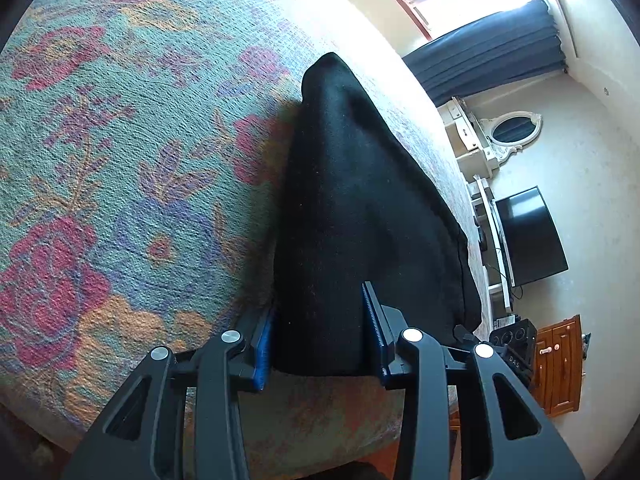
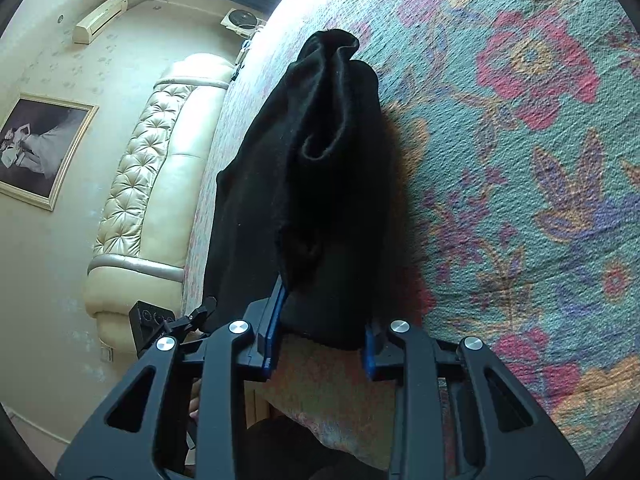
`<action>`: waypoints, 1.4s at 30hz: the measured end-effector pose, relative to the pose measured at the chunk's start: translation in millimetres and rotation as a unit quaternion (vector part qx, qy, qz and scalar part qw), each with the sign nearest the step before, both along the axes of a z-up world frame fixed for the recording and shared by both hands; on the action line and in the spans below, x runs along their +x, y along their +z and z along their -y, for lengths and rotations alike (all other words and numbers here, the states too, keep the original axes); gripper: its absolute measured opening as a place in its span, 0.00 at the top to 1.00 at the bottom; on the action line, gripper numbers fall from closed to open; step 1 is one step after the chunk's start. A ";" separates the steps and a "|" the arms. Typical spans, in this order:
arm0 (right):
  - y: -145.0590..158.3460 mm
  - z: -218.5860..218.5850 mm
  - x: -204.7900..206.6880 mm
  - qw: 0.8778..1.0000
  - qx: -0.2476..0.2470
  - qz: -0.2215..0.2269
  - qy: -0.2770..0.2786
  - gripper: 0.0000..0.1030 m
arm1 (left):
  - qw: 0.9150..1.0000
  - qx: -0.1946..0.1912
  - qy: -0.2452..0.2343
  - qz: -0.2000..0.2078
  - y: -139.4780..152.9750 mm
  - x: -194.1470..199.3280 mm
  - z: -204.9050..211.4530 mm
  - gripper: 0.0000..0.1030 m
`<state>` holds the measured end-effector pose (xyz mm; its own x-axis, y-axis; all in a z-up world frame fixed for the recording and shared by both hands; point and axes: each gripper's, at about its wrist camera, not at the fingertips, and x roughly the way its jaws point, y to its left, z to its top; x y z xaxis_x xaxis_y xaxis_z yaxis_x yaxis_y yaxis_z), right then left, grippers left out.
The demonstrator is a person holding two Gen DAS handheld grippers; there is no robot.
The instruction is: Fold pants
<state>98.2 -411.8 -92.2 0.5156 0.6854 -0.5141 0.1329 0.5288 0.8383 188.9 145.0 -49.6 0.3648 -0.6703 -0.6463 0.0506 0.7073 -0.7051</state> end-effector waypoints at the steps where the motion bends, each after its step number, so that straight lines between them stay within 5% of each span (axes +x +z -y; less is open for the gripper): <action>1: -0.3 0.2 -0.1 1.000 0.001 0.000 0.000 0.71 | 1.000 0.002 -0.001 0.000 0.5 -0.8 0.1 0.62; 30: -8.9 9.2 -18.0 1.000 0.014 -0.006 -0.005 0.70 | 0.998 0.047 -0.019 0.021 7.4 -0.4 7.2 0.62; 37: -9.0 25.7 -20.1 0.999 0.026 -0.022 0.000 0.48 | 0.999 0.032 -0.022 0.020 10.0 -3.8 -0.2 0.48; 42: 7.5 56.2 -6.7 0.999 0.001 -0.002 -0.034 0.33 | 0.993 0.062 -0.030 0.093 36.4 -13.9 0.5 0.48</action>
<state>91.6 -467.9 -84.7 0.5588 0.6506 -0.5143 0.1708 0.5166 0.8390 175.0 144.6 -13.2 0.4466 -0.6134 -0.6513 0.2167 0.7804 -0.5865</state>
